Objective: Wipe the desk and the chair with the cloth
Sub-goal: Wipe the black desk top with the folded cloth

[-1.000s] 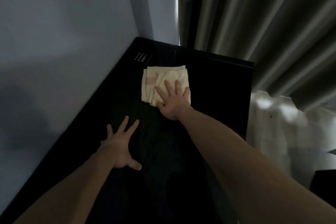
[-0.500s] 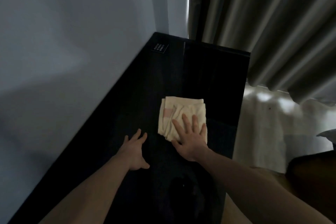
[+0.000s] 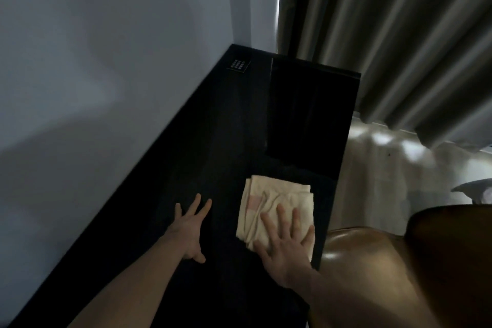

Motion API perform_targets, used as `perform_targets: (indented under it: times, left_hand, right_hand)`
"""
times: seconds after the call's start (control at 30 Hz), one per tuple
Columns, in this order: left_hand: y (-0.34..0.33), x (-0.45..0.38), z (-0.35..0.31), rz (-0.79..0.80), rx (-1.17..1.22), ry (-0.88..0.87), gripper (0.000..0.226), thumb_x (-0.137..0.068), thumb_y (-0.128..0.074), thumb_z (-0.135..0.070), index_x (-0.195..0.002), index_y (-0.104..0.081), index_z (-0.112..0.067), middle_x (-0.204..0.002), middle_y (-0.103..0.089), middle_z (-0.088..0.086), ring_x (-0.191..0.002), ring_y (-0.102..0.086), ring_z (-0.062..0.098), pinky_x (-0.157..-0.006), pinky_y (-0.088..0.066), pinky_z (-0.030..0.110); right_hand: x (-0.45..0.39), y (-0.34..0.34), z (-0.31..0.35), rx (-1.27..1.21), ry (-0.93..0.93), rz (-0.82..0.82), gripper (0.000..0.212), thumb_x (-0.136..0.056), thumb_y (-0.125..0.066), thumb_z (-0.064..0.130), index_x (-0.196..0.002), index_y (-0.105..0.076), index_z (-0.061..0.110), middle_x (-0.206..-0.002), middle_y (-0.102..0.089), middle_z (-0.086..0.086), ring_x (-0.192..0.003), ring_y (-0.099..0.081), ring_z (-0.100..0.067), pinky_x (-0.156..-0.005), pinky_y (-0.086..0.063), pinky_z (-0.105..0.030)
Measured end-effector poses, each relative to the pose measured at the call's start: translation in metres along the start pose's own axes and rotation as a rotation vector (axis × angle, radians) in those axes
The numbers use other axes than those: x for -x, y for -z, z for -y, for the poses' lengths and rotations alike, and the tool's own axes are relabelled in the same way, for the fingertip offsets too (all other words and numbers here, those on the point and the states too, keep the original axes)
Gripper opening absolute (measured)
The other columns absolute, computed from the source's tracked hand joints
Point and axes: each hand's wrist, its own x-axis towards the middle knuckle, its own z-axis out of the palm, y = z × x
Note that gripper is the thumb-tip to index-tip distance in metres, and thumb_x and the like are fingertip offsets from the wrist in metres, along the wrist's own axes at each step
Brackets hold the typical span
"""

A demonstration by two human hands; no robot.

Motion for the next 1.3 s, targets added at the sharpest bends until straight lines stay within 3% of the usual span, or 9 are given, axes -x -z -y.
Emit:
perform_targets:
  times: [0.37,0.8,1.07,1.3]
  left_hand:
    - [0.0,-0.007,0.005,0.021,0.008,-0.005,0.151,-0.068,-0.097,-0.03,-0.156,0.024,-0.052,-0.156,0.046,-0.02,-0.154,0.028,0.038,-0.124,-0.026,0.063]
    - [0.017,-0.017,0.008,0.101,0.087,0.0,0.154,-0.066,-0.098,-0.028,-0.152,0.025,-0.06,-0.149,0.053,-0.026,-0.15,0.036,0.04,-0.121,-0.011,0.076]
    - [0.02,-0.015,0.007,0.04,0.092,0.038,0.156,-0.061,-0.101,-0.03,-0.155,0.021,-0.058,-0.156,0.047,-0.022,-0.151,0.033,0.04,-0.12,-0.012,0.077]
    - [0.003,0.001,0.017,-0.097,0.22,0.148,0.152,-0.061,-0.099,-0.042,-0.163,0.014,-0.044,-0.169,0.029,-0.012,-0.159,0.015,0.034,-0.124,-0.022,0.064]
  right_hand:
    - [-0.135,0.089,0.0,-0.02,-0.068,0.015,0.08,-0.102,-0.022,0.072,-0.16,0.026,0.046,-0.162,0.048,-0.003,-0.146,0.046,-0.042,-0.113,0.019,-0.079]
    - [-0.265,0.176,0.006,0.043,-0.033,-0.032,0.083,-0.1,-0.024,0.077,-0.16,0.024,0.048,-0.167,0.041,-0.002,-0.151,0.039,-0.043,-0.115,0.016,-0.078]
    - [-0.24,0.165,0.004,0.091,0.015,-0.023,0.08,-0.104,-0.031,0.066,-0.163,0.019,0.045,-0.171,0.033,-0.002,-0.155,0.031,-0.044,-0.12,0.009,-0.077]
    - [-0.15,0.111,0.02,0.107,0.076,0.073,0.081,-0.104,-0.032,0.066,-0.161,0.023,0.048,-0.169,0.037,-0.001,-0.153,0.035,-0.044,-0.121,0.008,-0.076]
